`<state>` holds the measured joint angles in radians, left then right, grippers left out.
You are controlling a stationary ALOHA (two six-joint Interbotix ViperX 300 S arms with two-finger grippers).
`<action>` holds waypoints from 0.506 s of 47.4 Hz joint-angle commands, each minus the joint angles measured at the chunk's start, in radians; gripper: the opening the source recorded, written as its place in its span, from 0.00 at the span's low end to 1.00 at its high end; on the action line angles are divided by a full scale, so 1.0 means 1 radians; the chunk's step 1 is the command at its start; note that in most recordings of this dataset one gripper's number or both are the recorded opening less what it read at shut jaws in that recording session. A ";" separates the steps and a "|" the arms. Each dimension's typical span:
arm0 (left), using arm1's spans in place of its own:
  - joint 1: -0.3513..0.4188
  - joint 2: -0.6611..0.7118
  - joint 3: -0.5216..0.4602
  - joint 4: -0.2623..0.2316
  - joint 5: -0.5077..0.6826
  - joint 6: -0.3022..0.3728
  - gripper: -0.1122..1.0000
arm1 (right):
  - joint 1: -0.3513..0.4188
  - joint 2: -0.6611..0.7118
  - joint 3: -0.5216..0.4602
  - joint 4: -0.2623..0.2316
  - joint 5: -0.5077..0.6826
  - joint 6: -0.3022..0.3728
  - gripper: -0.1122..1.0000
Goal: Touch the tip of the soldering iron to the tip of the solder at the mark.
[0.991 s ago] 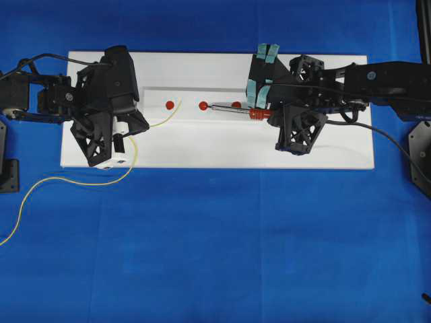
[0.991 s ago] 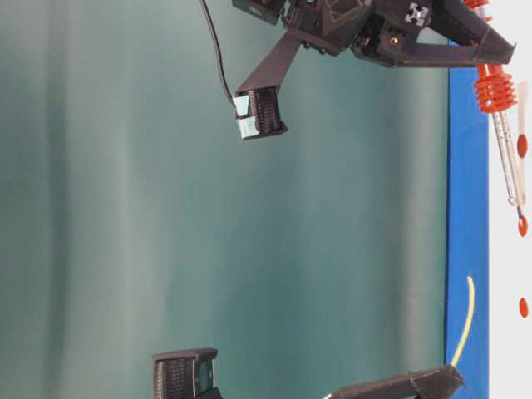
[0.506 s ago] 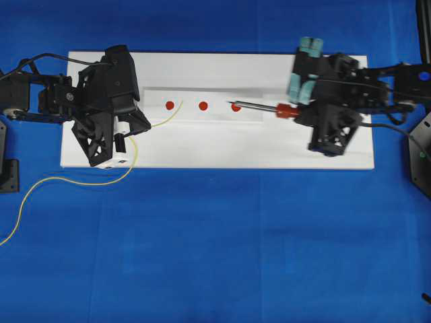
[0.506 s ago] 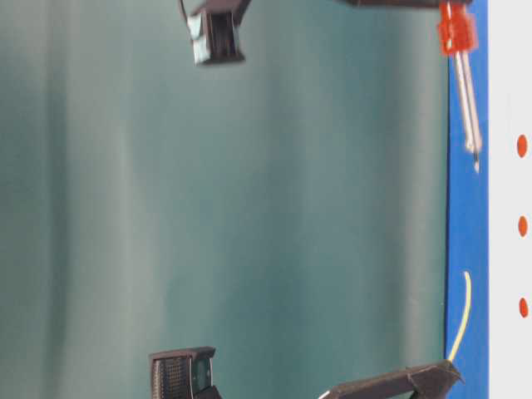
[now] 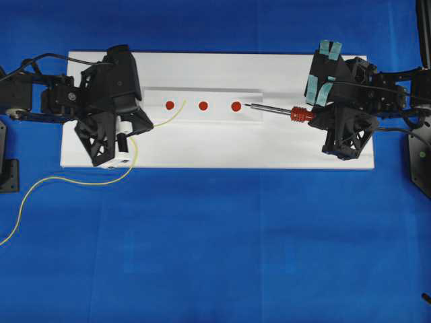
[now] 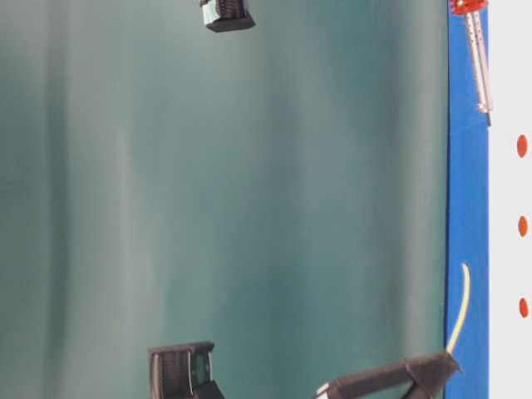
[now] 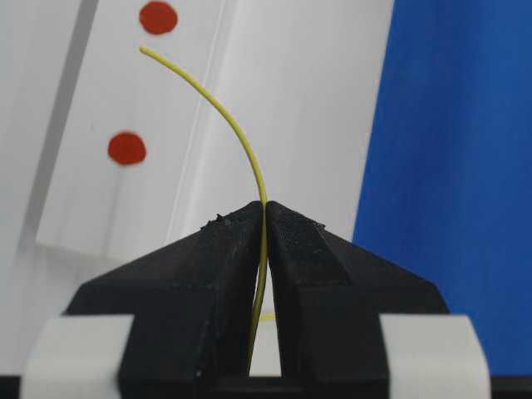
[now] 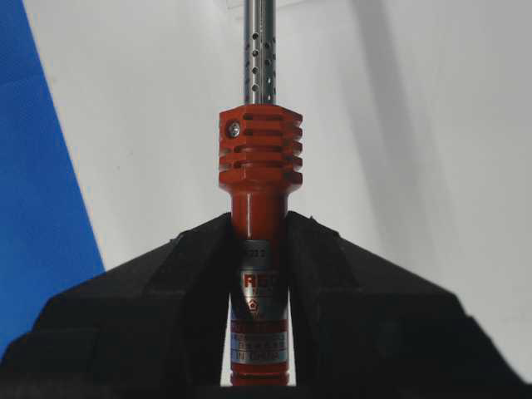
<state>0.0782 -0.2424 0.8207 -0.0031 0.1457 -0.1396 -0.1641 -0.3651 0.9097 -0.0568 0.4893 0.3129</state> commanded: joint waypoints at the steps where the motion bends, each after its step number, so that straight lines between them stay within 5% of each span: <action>1: -0.006 0.009 -0.044 0.002 -0.025 0.000 0.13 | 0.000 -0.005 -0.018 -0.002 -0.006 0.000 0.16; 24: -0.020 0.256 -0.256 0.002 -0.026 0.000 0.13 | 0.000 -0.005 -0.015 -0.003 -0.008 0.000 0.16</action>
<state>0.0598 0.0031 0.6013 -0.0031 0.1258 -0.1396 -0.1641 -0.3651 0.9097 -0.0568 0.4893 0.3129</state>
